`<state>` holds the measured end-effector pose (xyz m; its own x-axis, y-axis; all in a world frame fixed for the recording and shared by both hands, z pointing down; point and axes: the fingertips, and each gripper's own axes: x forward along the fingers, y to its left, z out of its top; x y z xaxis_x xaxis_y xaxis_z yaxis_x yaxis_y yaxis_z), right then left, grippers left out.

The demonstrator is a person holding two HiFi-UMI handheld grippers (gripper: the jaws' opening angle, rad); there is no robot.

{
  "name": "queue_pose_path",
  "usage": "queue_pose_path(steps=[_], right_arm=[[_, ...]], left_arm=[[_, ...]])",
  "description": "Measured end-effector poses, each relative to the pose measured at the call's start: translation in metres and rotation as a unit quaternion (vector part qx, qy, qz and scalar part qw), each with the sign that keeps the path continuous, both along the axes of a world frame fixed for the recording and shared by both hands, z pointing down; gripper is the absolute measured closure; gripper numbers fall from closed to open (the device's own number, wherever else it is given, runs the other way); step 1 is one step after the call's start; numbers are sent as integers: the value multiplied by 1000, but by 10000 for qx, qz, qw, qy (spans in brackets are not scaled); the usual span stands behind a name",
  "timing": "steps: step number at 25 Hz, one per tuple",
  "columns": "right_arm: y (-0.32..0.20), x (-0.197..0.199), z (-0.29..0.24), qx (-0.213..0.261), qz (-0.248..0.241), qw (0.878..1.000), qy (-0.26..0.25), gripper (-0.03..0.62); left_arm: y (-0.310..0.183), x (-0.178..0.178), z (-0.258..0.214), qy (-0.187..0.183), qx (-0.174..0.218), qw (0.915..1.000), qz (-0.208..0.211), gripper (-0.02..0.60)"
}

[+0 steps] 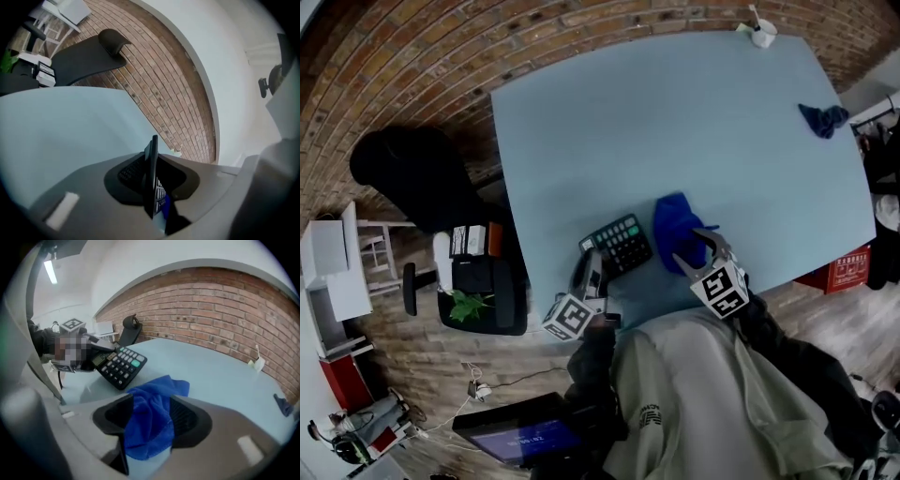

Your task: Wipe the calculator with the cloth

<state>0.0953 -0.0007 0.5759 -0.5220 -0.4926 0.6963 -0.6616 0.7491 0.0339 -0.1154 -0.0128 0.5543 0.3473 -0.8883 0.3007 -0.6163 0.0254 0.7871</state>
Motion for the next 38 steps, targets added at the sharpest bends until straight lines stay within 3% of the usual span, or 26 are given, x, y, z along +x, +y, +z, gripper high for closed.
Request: queue_pose_path(steps=[3,7,10,12,14,17,20,22,24,26,28,30,34,36,38], right_arm=[[3,-11,27,-397,-47,9991,146,364],[-9,-29,27,-272,-75,9979,-587,388],[-12,-27,27,-250,-160,9960,-844,499],[-12,-23,21,-536,66,9901,-1296,541],[-12,-20,-2,-737,322,9763,-2007,548],[-14,-21,-58,-389,287,9610,-2723,548],[-20,-33,-118,285,117,9516,-3058,548],[-25,-53,-139,687,-147,9546,-2893,548],[-22,-89,-142,792,-571,9623,-2539,548],[-10,-127,-146,834,-1007,9603,-2463,548],[0,-140,-152,893,-1193,9594,-2396,548],[-2,-124,-153,1049,-1033,9656,-2144,548],[-33,-56,-150,1271,-121,9764,-1745,548],[-37,-44,-155,1247,73,9763,-1767,549],[-27,-66,-163,1139,-129,9750,-1906,549]], left_arm=[[6,-11,-9,297,185,9988,-340,512],[8,-4,-23,818,363,9951,-425,512],[6,3,-33,1205,516,9901,-498,512],[5,3,-37,1234,545,9895,-514,512],[7,3,-38,1217,489,9899,-546,512],[9,0,-37,1164,450,9905,-580,512],[9,0,-40,1303,474,9885,-610,512],[7,4,-45,1339,508,9881,-554,512],[5,9,-52,1355,557,9880,-499,512],[1,16,-64,1470,674,9857,-471,512],[-5,32,-78,1550,774,9844,-310,512],[-7,48,-85,1544,761,9851,-68,512],[1,58,-87,1351,677,9882,266,512],[2,62,-87,940,673,9922,477,512],[-2,74,-94,539,811,9922,774,512]])
